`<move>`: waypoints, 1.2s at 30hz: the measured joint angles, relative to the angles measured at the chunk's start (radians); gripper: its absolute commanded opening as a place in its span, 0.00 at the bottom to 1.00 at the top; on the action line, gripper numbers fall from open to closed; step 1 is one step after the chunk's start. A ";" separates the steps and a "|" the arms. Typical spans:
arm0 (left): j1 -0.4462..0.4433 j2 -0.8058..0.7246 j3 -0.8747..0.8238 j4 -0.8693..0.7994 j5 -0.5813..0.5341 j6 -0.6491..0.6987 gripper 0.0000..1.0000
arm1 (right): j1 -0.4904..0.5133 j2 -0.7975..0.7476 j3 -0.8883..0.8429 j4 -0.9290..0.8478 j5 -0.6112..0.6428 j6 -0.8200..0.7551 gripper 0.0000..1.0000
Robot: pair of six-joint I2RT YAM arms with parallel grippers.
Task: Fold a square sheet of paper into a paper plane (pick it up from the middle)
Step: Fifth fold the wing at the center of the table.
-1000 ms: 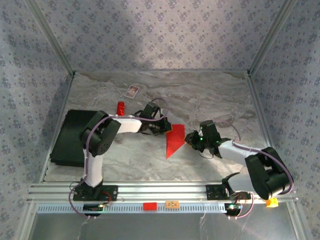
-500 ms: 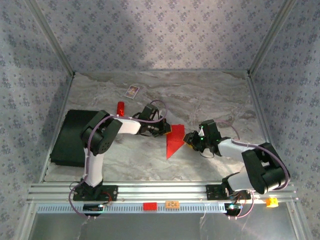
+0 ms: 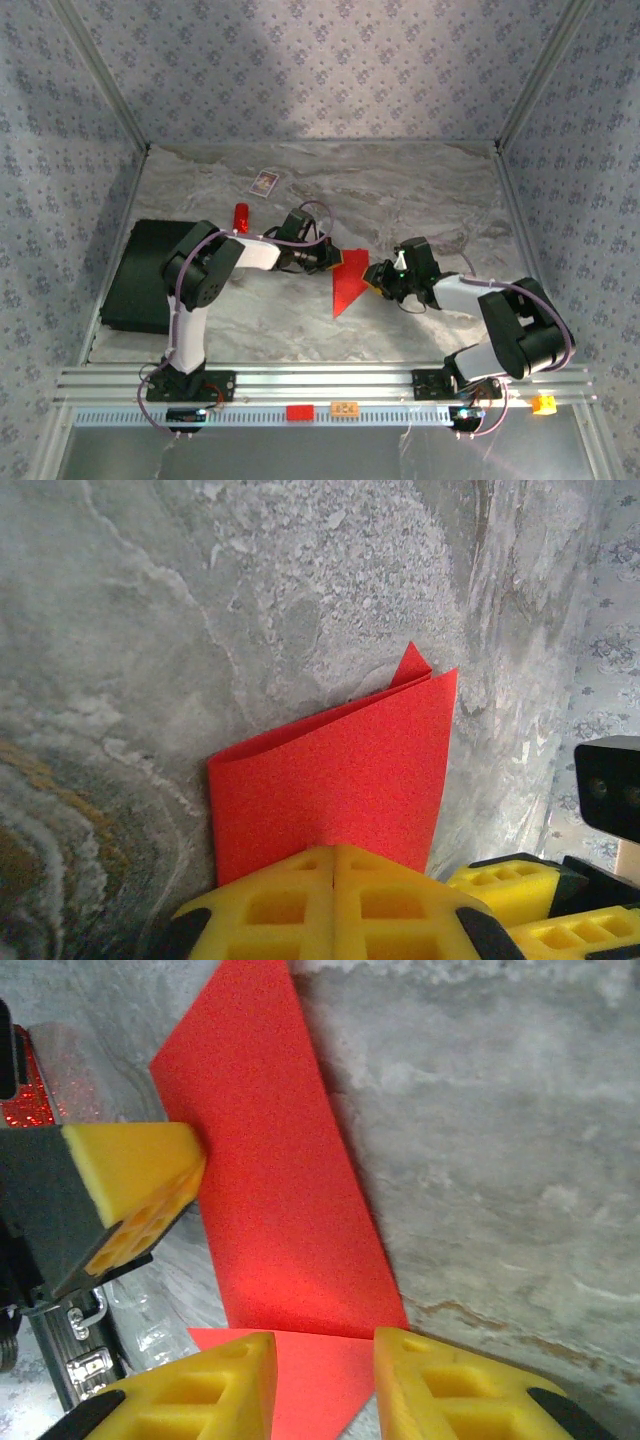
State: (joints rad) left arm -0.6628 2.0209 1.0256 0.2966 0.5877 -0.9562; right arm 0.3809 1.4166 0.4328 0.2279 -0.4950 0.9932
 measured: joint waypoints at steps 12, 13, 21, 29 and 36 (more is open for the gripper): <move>0.000 0.000 0.000 0.000 0.000 0.000 0.00 | -0.058 0.085 0.142 -0.085 -0.001 -0.105 0.35; 0.000 0.000 0.000 0.000 0.000 0.000 0.00 | -0.060 0.100 0.151 -0.087 -0.002 -0.112 0.35; 0.000 0.000 0.000 0.000 0.000 0.000 0.00 | -0.067 0.166 0.168 -0.085 -0.016 -0.139 0.35; 0.000 0.000 0.000 0.000 0.000 0.000 0.00 | -0.068 0.177 0.168 -0.061 -0.063 -0.142 0.35; 0.000 0.000 0.000 0.000 0.000 0.000 0.00 | -0.069 0.163 0.168 -0.060 -0.083 -0.154 0.36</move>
State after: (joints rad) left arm -0.6628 2.0205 1.0256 0.2966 0.5877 -0.9558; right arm 0.3115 1.5795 0.6010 0.1680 -0.5781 0.8391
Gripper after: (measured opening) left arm 0.042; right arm 0.355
